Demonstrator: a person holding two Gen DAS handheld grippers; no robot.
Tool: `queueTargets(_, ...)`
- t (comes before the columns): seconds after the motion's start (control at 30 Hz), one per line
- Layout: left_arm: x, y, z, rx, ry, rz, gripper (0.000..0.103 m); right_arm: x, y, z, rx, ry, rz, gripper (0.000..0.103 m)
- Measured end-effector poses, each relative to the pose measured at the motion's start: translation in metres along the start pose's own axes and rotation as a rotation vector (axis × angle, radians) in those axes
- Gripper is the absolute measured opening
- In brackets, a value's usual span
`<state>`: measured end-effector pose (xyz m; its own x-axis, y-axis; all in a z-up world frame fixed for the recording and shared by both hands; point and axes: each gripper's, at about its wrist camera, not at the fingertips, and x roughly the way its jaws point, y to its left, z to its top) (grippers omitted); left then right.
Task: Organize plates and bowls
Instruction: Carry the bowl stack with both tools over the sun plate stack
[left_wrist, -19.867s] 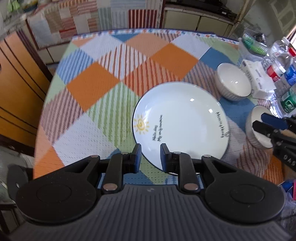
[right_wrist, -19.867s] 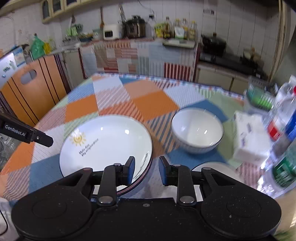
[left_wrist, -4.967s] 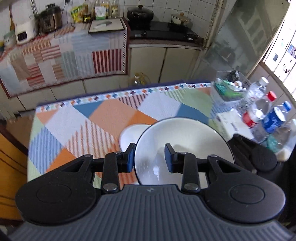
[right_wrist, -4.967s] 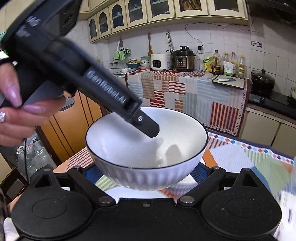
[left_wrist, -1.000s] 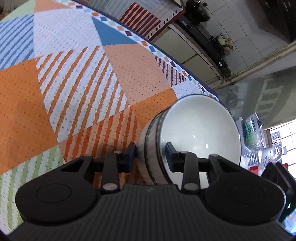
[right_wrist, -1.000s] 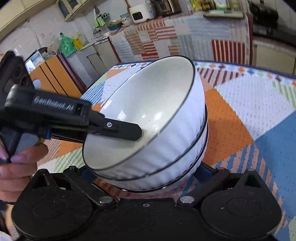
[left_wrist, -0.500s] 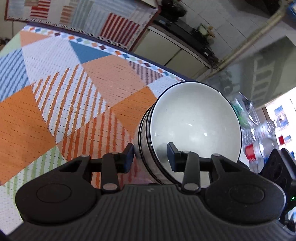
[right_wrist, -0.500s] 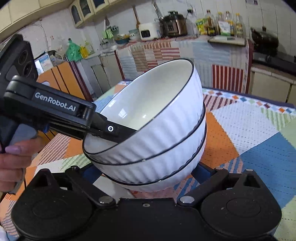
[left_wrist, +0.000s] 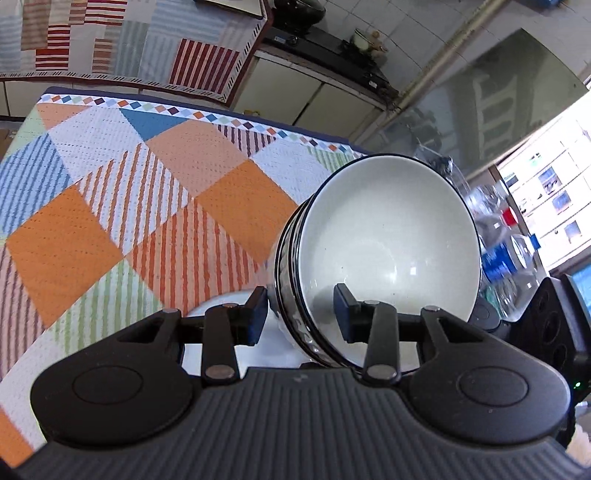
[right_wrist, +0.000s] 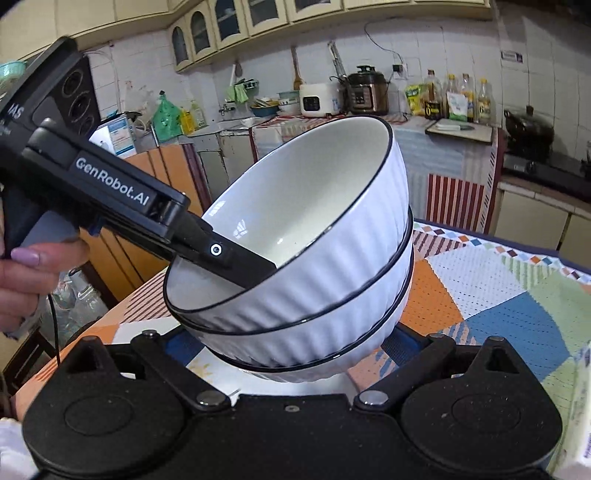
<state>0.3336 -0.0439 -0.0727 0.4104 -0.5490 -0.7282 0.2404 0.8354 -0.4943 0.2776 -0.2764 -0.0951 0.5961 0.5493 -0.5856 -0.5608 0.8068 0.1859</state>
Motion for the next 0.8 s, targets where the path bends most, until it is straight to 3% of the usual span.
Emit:
queueTargets(0.4, -0.038, -0.009, -0.054, 0.034, 0.02, 0.065, 0.037, -0.023, 0.041, -0.023, -0.059, 0.005, 0.033, 0.101)
queueTargets(0.8, -0.009, 0.016, -0.086, 0.0, 0.101, 0.087, 0.037, -0.004, 0.049, -0.055, -0.071, 0.072, 0.049, 0.101)
